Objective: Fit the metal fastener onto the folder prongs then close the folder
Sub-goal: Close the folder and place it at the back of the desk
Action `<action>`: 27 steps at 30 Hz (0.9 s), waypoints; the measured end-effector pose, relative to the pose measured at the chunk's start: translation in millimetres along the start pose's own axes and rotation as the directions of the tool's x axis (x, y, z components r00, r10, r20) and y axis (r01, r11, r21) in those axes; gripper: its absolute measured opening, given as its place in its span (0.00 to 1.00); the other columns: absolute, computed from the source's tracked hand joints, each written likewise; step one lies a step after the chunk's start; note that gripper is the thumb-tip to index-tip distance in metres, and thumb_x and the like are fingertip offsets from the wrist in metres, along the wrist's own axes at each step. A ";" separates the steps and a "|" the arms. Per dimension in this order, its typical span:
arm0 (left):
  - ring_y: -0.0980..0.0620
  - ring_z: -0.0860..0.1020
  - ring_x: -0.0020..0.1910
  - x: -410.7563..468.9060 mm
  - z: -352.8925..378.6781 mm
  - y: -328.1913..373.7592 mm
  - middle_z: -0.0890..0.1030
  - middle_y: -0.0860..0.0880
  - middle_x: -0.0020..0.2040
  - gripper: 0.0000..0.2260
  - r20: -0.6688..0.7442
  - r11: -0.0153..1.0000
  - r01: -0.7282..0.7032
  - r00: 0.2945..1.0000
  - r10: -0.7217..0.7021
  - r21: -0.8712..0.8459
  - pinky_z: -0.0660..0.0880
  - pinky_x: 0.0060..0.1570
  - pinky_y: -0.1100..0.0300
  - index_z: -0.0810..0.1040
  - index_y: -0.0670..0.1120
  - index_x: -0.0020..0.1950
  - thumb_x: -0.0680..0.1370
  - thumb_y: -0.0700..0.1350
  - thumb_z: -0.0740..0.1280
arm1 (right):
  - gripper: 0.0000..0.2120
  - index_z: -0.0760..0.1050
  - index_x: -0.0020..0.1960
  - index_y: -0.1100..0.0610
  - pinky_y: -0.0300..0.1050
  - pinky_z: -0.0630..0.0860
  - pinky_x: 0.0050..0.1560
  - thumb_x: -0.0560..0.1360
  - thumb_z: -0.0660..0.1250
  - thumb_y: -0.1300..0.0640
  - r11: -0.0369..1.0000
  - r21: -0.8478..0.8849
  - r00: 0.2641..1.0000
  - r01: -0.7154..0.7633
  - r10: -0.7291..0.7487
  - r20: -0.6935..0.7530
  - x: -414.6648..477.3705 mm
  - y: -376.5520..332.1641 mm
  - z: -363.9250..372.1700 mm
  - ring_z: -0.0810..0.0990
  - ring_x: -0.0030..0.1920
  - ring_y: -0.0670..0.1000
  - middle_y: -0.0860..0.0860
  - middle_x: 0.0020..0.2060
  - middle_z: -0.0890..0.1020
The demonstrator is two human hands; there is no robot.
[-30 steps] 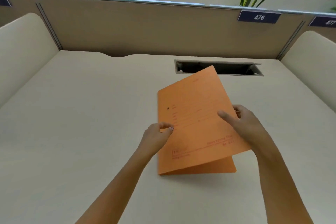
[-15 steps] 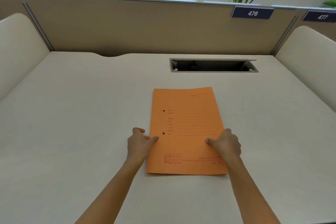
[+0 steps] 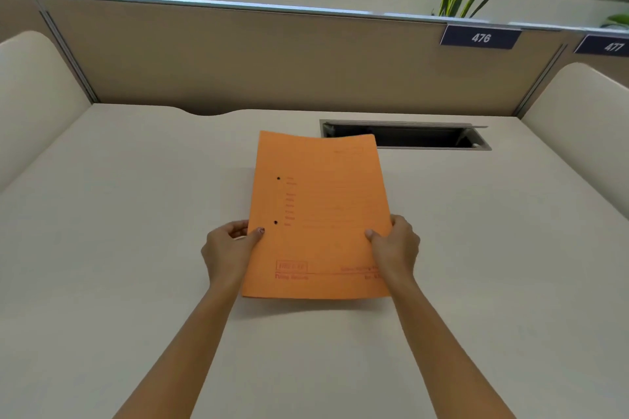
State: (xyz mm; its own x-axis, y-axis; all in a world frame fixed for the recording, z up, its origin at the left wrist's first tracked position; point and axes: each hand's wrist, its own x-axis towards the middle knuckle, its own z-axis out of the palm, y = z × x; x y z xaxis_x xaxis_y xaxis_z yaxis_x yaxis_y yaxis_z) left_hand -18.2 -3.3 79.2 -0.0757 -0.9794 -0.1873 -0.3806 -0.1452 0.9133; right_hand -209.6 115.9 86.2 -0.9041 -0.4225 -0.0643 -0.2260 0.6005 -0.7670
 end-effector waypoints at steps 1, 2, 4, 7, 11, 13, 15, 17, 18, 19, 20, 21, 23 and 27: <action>0.52 0.79 0.43 10.9 -0.6 6.8 0.83 0.47 0.46 0.13 -0.033 1.000 -0.005 0.999 0.005 -0.013 0.72 0.45 0.60 0.82 0.44 0.55 0.72 0.45 0.73 | 0.15 0.74 0.60 0.61 0.48 0.74 0.53 0.74 0.69 0.62 0.998 0.031 0.999 0.048 -0.048 0.001 8.2 -9.4 5.5 0.79 0.53 0.58 0.57 0.54 0.82; 0.52 0.79 0.43 19.3 -1.4 12.8 0.84 0.46 0.47 0.13 -0.059 1.000 -0.014 0.998 0.013 -0.024 0.73 0.46 0.60 0.82 0.44 0.56 0.72 0.45 0.73 | 0.12 0.76 0.58 0.61 0.47 0.75 0.52 0.75 0.67 0.63 0.994 0.060 0.996 0.090 -0.091 0.008 14.4 -17.5 9.8 0.79 0.49 0.56 0.56 0.52 0.82; 0.52 0.79 0.44 40.0 -1.4 24.8 0.84 0.45 0.50 0.13 -0.100 0.999 -0.034 0.995 0.030 -0.038 0.73 0.47 0.60 0.81 0.43 0.57 0.73 0.43 0.72 | 0.08 0.76 0.54 0.61 0.45 0.77 0.50 0.75 0.64 0.66 0.984 0.086 0.987 0.155 -0.157 0.014 31.2 -33.8 22.1 0.79 0.45 0.54 0.55 0.48 0.82; 0.52 0.78 0.45 75.2 2.2 42.0 0.84 0.44 0.53 0.13 -0.148 0.998 -0.047 0.988 0.040 -0.048 0.72 0.48 0.60 0.81 0.42 0.58 0.74 0.41 0.70 | 0.08 0.74 0.55 0.64 0.48 0.78 0.52 0.77 0.62 0.66 0.975 0.068 0.977 0.212 -0.213 0.007 59.5 -57.5 44.6 0.79 0.46 0.54 0.56 0.48 0.82; 0.51 0.78 0.45 126.2 11.1 57.0 0.83 0.43 0.54 0.13 -0.184 0.996 -0.033 0.983 0.017 -0.084 0.74 0.49 0.59 0.80 0.41 0.58 0.74 0.39 0.70 | 0.08 0.75 0.55 0.62 0.47 0.77 0.52 0.78 0.61 0.67 0.965 0.079 0.967 0.251 -0.254 0.023 93.3 -82.0 76.7 0.75 0.44 0.50 0.56 0.48 0.81; 0.49 0.80 0.47 148.5 15.8 59.4 0.83 0.43 0.54 0.13 -0.195 0.993 -0.011 0.981 -0.012 -0.115 0.76 0.51 0.57 0.81 0.41 0.58 0.74 0.39 0.70 | 0.10 0.75 0.58 0.61 0.49 0.79 0.54 0.78 0.60 0.67 0.964 0.103 0.967 0.244 -0.250 0.045 109.0 -88.2 92.3 0.75 0.44 0.50 0.56 0.50 0.81; 0.46 0.81 0.51 170.6 21.3 59.5 0.83 0.43 0.55 0.13 -0.196 0.990 0.009 0.980 -0.037 -0.142 0.76 0.54 0.55 0.80 0.42 0.58 0.74 0.39 0.70 | 0.16 0.71 0.66 0.61 0.47 0.77 0.56 0.79 0.60 0.67 0.965 0.093 0.965 0.245 -0.252 0.069 126.3 -93.4 108.6 0.74 0.45 0.49 0.57 0.50 0.80; 0.46 0.80 0.53 191.7 27.6 58.1 0.83 0.43 0.56 0.13 -0.192 0.989 0.025 0.980 -0.054 -0.147 0.75 0.55 0.56 0.80 0.42 0.59 0.74 0.39 0.70 | 0.25 0.59 0.75 0.61 0.43 0.73 0.55 0.79 0.59 0.68 0.967 0.069 0.963 0.244 -0.250 0.102 142.9 -98.6 124.0 0.72 0.46 0.48 0.58 0.51 0.79; 0.47 0.80 0.53 197.1 29.9 56.9 0.82 0.43 0.57 0.13 -0.183 0.989 0.034 0.981 -0.060 -0.145 0.74 0.54 0.57 0.79 0.42 0.59 0.75 0.38 0.69 | 0.27 0.55 0.76 0.61 0.42 0.71 0.53 0.79 0.58 0.68 0.968 0.070 0.962 0.242 -0.248 0.116 147.8 -99.4 128.1 0.71 0.47 0.48 0.59 0.52 0.78; 0.47 0.79 0.54 205.0 32.9 56.1 0.82 0.43 0.57 0.13 -0.172 0.989 0.043 0.983 -0.067 -0.141 0.73 0.54 0.58 0.79 0.42 0.60 0.76 0.37 0.68 | 0.27 0.54 0.76 0.60 0.41 0.70 0.52 0.80 0.58 0.68 0.970 0.074 0.962 0.234 -0.241 0.126 154.1 -101.2 133.6 0.71 0.47 0.49 0.59 0.52 0.78; 0.47 0.78 0.55 212.3 35.8 54.8 0.81 0.43 0.58 0.14 -0.160 0.990 0.050 0.985 -0.071 -0.132 0.72 0.54 0.58 0.78 0.42 0.61 0.76 0.36 0.66 | 0.27 0.53 0.77 0.60 0.40 0.69 0.51 0.80 0.57 0.68 0.972 0.069 0.964 0.223 -0.231 0.134 160.6 -101.9 140.0 0.71 0.47 0.49 0.59 0.53 0.78; 0.46 0.78 0.56 220.2 39.6 54.0 0.81 0.43 0.59 0.14 -0.148 0.991 0.054 0.986 -0.071 -0.120 0.71 0.54 0.58 0.78 0.42 0.61 0.76 0.35 0.65 | 0.27 0.54 0.77 0.60 0.41 0.70 0.50 0.80 0.57 0.68 0.975 0.058 0.965 0.216 -0.222 0.138 167.7 -102.5 146.7 0.72 0.48 0.50 0.59 0.53 0.78; 0.46 0.77 0.59 233.1 45.7 51.1 0.81 0.43 0.60 0.15 -0.134 0.995 0.051 0.989 -0.063 -0.089 0.70 0.54 0.59 0.77 0.42 0.62 0.77 0.34 0.64 | 0.27 0.54 0.76 0.61 0.43 0.72 0.53 0.80 0.57 0.68 0.979 0.026 0.968 0.205 -0.206 0.142 178.9 -101.0 159.1 0.75 0.51 0.53 0.59 0.55 0.77; 0.45 0.77 0.60 249.8 54.0 41.0 0.80 0.42 0.61 0.15 -0.140 0.997 0.059 0.988 -0.065 -0.047 0.71 0.61 0.55 0.76 0.41 0.64 0.78 0.34 0.63 | 0.22 0.60 0.73 0.64 0.43 0.72 0.49 0.80 0.57 0.67 0.963 -0.065 0.957 0.261 -0.249 0.151 193.7 -93.5 176.5 0.76 0.52 0.55 0.59 0.54 0.77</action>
State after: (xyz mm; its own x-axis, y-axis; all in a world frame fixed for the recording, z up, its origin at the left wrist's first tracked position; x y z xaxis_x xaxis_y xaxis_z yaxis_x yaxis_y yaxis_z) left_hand -102.5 -246.3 50.3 0.0785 -0.9780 -0.1935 -0.3408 -0.2087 0.9167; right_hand -299.6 -141.8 32.7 -0.7536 -0.6565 0.0333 -0.4778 0.5123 -0.7137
